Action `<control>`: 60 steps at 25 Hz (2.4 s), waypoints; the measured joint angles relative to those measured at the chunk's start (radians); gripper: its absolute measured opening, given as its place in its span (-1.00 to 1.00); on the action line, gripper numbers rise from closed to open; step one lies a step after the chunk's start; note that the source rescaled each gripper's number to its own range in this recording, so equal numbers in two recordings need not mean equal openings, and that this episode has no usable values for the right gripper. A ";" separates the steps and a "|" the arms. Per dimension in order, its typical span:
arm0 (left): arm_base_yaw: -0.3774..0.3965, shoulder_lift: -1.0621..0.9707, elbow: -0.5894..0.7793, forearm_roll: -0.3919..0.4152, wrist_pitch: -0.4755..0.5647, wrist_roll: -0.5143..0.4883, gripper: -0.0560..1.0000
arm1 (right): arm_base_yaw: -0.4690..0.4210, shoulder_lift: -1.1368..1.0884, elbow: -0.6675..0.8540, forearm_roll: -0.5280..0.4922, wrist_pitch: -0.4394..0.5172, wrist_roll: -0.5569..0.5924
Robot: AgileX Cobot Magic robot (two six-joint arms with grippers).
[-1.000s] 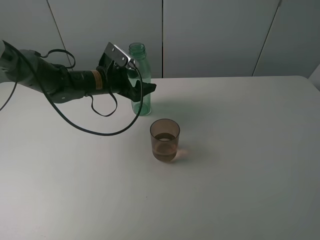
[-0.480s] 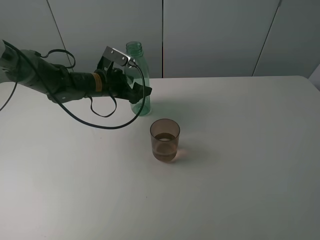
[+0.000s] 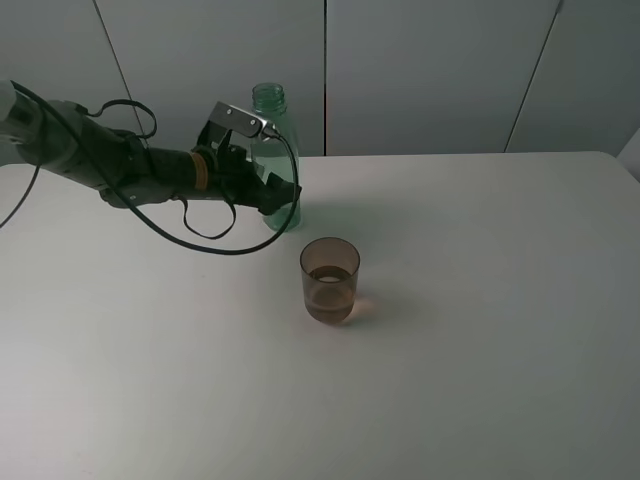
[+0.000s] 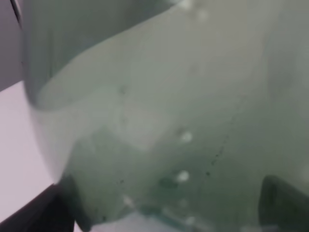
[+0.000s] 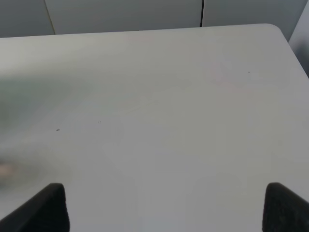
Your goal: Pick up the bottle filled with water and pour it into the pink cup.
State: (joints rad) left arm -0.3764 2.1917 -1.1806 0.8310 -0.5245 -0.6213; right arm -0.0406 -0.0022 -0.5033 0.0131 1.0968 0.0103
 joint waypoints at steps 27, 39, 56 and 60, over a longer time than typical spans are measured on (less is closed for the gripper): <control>-0.024 -0.655 0.353 -0.053 0.636 -0.160 1.00 | 0.000 0.000 0.000 0.000 0.000 0.000; -0.032 -1.248 0.359 -0.563 1.316 0.300 1.00 | 0.000 0.000 0.000 0.000 0.000 0.000; 0.192 -1.914 0.644 -0.757 1.465 0.405 1.00 | 0.000 0.000 0.000 0.000 0.000 0.000; 0.346 -2.024 0.648 -0.801 1.465 0.463 1.00 | 0.000 0.000 0.000 0.000 0.000 0.000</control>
State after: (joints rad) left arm -0.0307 0.1673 -0.5324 0.0303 0.9404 -0.1578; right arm -0.0406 -0.0022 -0.5033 0.0131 1.0968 0.0103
